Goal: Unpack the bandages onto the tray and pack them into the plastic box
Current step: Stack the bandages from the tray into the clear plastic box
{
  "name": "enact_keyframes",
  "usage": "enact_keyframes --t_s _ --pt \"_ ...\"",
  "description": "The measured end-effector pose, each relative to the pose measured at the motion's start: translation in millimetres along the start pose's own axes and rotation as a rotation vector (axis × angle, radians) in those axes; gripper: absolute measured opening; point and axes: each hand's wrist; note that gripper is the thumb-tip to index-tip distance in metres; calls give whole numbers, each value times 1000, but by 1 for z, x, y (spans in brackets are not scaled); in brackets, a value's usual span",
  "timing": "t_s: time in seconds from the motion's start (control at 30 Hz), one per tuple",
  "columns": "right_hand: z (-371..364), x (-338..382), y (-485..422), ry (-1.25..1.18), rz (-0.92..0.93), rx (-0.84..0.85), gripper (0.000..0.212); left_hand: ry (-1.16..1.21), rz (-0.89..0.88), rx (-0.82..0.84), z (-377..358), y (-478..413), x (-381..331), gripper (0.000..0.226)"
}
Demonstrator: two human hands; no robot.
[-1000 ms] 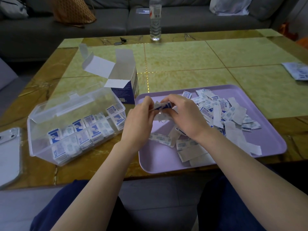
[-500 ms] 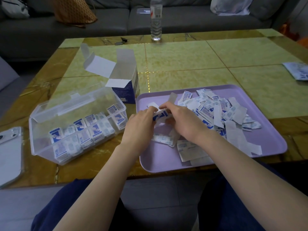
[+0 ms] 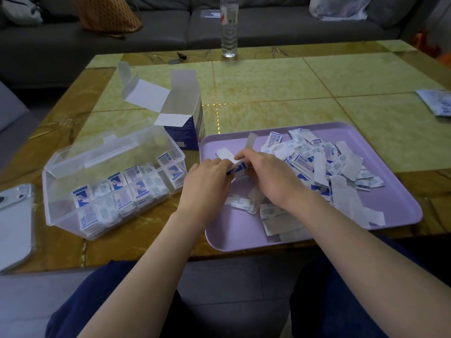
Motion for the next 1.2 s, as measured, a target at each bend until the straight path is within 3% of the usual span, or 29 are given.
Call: enact_keyframes --t_s 0.17,0.27,0.37,0.47,0.53,0.67,0.8,0.9,1.07,1.2 --pt "-2 5 -1 -197 73 5 56 -25 35 53 -7 2 -3 20" --pt "-1 9 0 -184 121 -77 55 -107 59 61 -8 3 -2 17" --pt "-3 8 1 -81 -34 -234 56 -140 84 38 -8 4 -1 19" --pt "-8 2 3 -82 -242 -139 56 -128 85 36 -9 4 -1 21" --pt "-8 2 5 -191 -268 -85 52 -107 84 48 -9 4 -2 20" --pt "-5 6 4 -283 -233 -118 40 -98 82 61 -7 5 -3 19" --pt "-8 5 2 -314 -204 -104 34 -137 74 115 -8 5 -7 35" --pt "-11 6 1 -310 -163 -118 37 -204 47 157 -10 6 -8 25" --pt "-7 12 4 -129 67 -208 56 -268 39 171 -12 6 -6 27" --pt "-4 19 6 -102 206 -199 35 -291 21 170 -14 5 -3 33"
Point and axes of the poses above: each hand's wrist, its own y-axis away from the middle knuckle, its own z-axis out of the back of the hand, x = y × z, and after that the axes turned 7 degrees about y, right-handed
